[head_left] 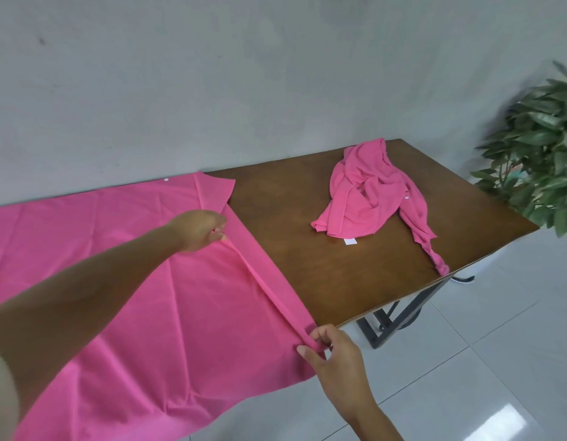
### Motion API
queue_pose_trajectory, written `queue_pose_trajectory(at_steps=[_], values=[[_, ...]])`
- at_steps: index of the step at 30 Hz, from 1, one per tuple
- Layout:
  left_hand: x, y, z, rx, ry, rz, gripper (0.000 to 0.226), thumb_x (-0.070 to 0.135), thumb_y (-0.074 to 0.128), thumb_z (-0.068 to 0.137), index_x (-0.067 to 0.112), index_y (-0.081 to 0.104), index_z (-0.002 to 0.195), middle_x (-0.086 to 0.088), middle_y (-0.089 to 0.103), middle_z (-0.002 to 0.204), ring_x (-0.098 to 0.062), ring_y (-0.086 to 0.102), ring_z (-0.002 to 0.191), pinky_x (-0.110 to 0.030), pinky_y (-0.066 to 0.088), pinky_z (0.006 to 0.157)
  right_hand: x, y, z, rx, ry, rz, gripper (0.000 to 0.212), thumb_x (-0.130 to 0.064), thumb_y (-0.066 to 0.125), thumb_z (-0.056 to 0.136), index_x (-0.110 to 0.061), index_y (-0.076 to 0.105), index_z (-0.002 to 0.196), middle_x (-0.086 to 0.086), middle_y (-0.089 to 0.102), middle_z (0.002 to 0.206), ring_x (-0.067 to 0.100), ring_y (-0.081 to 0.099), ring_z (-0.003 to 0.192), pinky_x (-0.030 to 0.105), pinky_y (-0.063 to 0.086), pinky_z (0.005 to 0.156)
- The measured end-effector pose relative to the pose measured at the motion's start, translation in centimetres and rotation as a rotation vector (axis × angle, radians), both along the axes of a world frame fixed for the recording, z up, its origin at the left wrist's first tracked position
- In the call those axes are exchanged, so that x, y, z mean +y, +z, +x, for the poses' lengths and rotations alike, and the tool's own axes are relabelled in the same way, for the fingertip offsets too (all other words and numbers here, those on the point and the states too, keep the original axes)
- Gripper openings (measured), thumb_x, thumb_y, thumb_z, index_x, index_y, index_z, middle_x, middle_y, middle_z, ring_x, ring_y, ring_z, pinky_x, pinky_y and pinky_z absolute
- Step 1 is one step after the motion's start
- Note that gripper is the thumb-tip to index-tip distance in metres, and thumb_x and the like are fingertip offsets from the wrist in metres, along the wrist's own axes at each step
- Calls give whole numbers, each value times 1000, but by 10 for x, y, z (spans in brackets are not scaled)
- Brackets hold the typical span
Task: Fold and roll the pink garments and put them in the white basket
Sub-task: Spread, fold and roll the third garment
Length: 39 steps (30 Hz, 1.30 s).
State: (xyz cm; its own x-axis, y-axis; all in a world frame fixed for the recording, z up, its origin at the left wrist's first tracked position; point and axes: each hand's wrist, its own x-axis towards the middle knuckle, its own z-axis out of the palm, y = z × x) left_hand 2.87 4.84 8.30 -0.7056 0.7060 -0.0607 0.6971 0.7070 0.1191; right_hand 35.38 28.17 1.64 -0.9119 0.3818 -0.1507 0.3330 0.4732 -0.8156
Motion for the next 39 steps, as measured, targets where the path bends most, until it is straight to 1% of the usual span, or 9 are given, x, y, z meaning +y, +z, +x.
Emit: queue_pose_trajectory(at_steps=[4,7,12,19,24,30,33,36,39], values=[[-23,-7,-3,-21,-17,-22,34,29,60,100,24,40,72,1,49,75,-20,47,68,-33,34,61,-25,-3,4,-38,-48,-9,19,-40,77,86,-30,61,82,-9,64,88,8,59,81,21,49,71],[-38,-10,-2,-38,-42,-14,34,28,60,100,22,41,73,2,47,74,-14,42,64,-33,30,59,-48,-5,8,-18,-92,-6,19,-36,76,88,-28,61,79,-6,63,82,11,58,76,22,49,68],[-73,-11,-5,-54,-111,45,29,29,60,100,14,48,77,-1,51,77,-20,49,68,-35,36,62,-88,-6,13,17,-191,4,20,-30,76,88,-26,62,75,-5,64,77,11,57,72,20,45,64],[-121,-14,-23,-69,-239,36,27,27,64,97,17,49,77,3,53,79,-16,51,69,-38,46,66,-153,-14,28,77,-232,148,18,-32,72,91,-33,59,79,-13,65,80,7,62,83,17,48,69],[-146,-22,-28,-81,-331,77,25,27,64,97,20,50,78,6,51,80,-17,52,71,-40,48,69,-198,-19,37,93,-282,216,14,-26,71,93,-32,61,85,-12,65,82,12,62,80,20,50,68],[-183,-24,-18,-85,-326,135,23,26,64,97,15,54,80,1,54,83,-20,54,75,-36,45,69,-240,-8,50,74,-267,220,18,-25,68,95,-33,56,84,-11,63,80,12,62,78,27,52,68],[-201,-18,-10,-81,-302,133,22,24,65,97,16,53,80,0,54,85,-21,54,76,-34,41,68,-256,-3,53,79,-225,223,19,-24,70,94,-32,56,82,-11,63,81,15,60,77,22,49,66],[-222,-9,-1,-62,-259,135,20,23,66,97,13,57,82,-2,56,87,-22,56,78,-37,46,71,-270,2,56,63,-171,202,19,-27,70,94,-32,57,81,-11,61,75,13,58,72,24,49,64],[-246,-3,12,-41,-217,115,20,24,66,96,14,56,82,-2,56,86,-23,56,78,-40,48,72,-285,8,63,74,-124,179,19,-24,71,93,-29,58,80,-12,60,72,10,53,65,18,42,59]])
